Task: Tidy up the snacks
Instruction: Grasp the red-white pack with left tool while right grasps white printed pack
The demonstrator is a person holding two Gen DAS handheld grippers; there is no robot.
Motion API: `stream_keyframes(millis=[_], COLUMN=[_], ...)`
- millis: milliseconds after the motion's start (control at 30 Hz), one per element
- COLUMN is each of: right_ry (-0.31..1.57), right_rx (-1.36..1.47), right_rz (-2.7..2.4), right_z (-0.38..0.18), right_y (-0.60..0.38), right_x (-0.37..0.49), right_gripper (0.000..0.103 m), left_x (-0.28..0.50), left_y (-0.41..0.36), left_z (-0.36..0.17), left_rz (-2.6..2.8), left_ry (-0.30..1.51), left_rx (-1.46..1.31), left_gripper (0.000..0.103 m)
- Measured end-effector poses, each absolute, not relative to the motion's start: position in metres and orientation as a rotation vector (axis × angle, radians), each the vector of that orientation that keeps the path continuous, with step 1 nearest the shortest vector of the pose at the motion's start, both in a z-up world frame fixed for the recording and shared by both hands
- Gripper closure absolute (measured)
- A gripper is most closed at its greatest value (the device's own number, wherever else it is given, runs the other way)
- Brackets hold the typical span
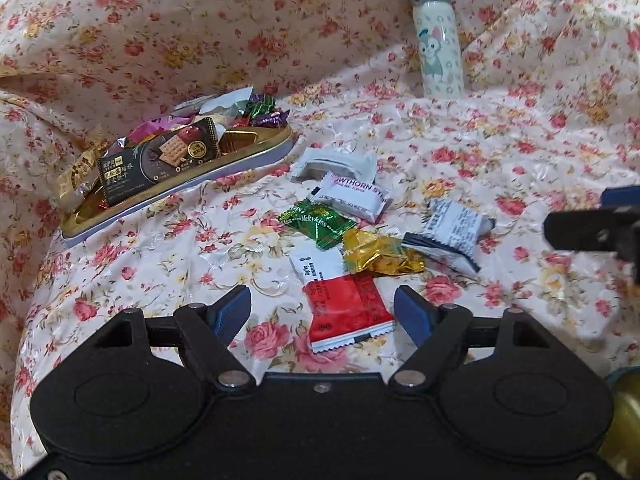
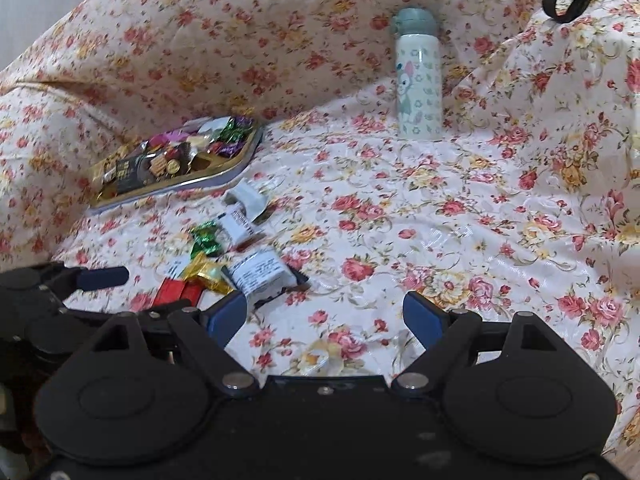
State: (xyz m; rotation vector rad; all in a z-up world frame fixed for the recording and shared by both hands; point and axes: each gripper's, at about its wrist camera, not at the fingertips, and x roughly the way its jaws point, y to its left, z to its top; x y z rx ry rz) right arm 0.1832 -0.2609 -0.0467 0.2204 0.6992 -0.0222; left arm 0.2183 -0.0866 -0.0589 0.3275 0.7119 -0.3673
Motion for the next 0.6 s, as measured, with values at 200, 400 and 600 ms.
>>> stream_keyframes(millis=[200,400,600], right_ry=[0.694,0.703,0.744], right_rx=[0.218,0.198,0.274], right_rz=[-0.011,0.027,0.070], right_z=[-0.045,-0.044,-0.046], right_y=[-0.259,-0.250,-0.244], right_x=[0.188,0.196,0.209], right_gripper=[0.014,0.014,0.014], left_x=[0.234,0.254,0.274], left_y=[-0.082,-0.062,-0.043], left_z=[-0.064,-0.062,-0.064], left_rz=[-0.305,-0.240,-0.208], left_ry=[0.739,0.779,0.808], left_rx=[0.305,0.249,0.203], left_gripper=[0.021,0.022,0.021])
